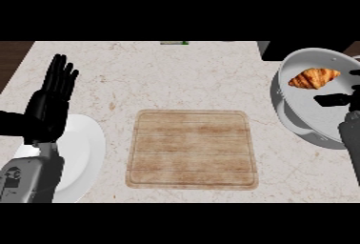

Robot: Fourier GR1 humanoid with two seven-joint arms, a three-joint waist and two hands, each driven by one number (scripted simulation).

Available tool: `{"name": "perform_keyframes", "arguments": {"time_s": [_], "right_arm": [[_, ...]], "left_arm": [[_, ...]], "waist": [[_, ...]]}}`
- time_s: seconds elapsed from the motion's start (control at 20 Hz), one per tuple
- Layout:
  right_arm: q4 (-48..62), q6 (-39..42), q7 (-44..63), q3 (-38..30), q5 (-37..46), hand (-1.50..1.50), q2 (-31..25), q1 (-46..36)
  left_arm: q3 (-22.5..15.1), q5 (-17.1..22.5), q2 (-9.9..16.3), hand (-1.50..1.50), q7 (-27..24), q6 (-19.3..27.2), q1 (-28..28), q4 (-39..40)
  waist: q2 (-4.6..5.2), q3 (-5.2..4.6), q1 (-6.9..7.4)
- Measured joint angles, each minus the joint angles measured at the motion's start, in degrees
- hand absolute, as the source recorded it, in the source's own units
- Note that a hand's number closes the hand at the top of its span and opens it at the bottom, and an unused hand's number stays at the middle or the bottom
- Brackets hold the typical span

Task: Pick the croissant from the cutting board and place it in the pot

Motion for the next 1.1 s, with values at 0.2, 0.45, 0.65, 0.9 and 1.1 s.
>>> {"name": "perform_keyframes", "arguments": {"time_s": [0.2, 0.45, 0.65, 0.9, 1.1], "right_arm": [[2.36, -3.58, -7.40, -1.23, -2.47, -1.50, 1.01, -1.55], [-0.94, -8.55, -13.35, -5.05, -8.09, -1.50, 2.23, -1.50], [-6.25, -11.84, -13.61, -7.98, -12.23, -1.50, 3.99, -0.31], [-13.23, -13.77, -18.03, -12.78, -19.72, -1.50, 4.21, 4.34], [-20.26, -14.01, -21.97, -15.72, -24.95, -1.50, 4.50, 10.53]], "left_arm": [[0.25, 0.08, 0.05, 0.00, 0.22, -0.44, -0.09, -0.21], [0.03, -0.17, -0.33, 0.00, 1.33, 0.12, 0.85, -2.21], [0.38, -0.29, -0.14, 0.00, 2.25, 0.44, 1.28, -3.20], [0.62, -0.45, -0.61, 0.00, 1.75, 0.56, 1.43, -2.42], [1.15, -0.75, -0.38, 0.00, 0.64, 0.11, 0.58, -0.64]], "waist": [[0.01, -0.01, 0.06], [-0.18, -0.03, -0.16], [-0.33, -0.05, -0.61], [-0.34, -0.07, -0.99], [-0.33, -0.07, -1.21]]}}
